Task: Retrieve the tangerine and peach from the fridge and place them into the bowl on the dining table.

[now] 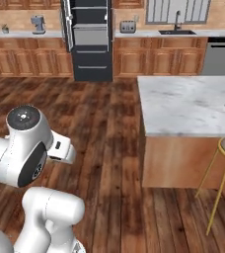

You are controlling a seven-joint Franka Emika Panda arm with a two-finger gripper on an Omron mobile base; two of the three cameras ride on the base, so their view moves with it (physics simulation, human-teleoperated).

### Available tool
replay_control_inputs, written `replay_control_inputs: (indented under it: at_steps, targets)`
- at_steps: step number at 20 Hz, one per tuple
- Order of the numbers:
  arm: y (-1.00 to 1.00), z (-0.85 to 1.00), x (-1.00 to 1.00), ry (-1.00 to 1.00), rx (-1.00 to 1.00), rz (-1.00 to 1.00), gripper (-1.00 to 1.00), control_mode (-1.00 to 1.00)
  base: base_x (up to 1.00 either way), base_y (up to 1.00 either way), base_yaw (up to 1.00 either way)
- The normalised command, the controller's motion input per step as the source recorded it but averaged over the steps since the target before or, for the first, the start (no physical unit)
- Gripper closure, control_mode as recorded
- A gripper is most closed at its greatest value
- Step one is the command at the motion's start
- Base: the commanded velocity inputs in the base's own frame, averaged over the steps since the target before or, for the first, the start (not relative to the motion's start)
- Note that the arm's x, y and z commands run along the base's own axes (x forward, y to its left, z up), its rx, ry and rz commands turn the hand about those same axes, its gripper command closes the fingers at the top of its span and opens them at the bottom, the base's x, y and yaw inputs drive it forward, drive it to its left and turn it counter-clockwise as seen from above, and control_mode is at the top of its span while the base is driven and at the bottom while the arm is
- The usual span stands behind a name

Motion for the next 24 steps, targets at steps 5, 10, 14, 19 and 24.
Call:
replay_control_inputs:
  at_steps: [5, 10, 14, 19, 24]
  targets:
    - [0.0, 0.0, 0.0, 0.0, 0.0, 0.0, 1.0, 1.0, 0.03, -1.0, -0.1]
    - [0.0, 0.0, 0.0, 0.0, 0.0, 0.0, 1.0, 1.0, 0.0, -1.0, -0.09]
    - [0.0, 0.0, 0.0, 0.0, 0.0, 0.0, 1.0, 1.0, 0.0, -1.0, -0.08]
    - [0.0, 0.0, 0.0, 0.0, 0.0, 0.0, 1.0, 1.0, 0.0, -1.0, -0.04]
    - [0.0, 0.0, 0.0, 0.0, 0.0, 0.0, 1.0, 1.0, 0.08, -1.0, -0.01]
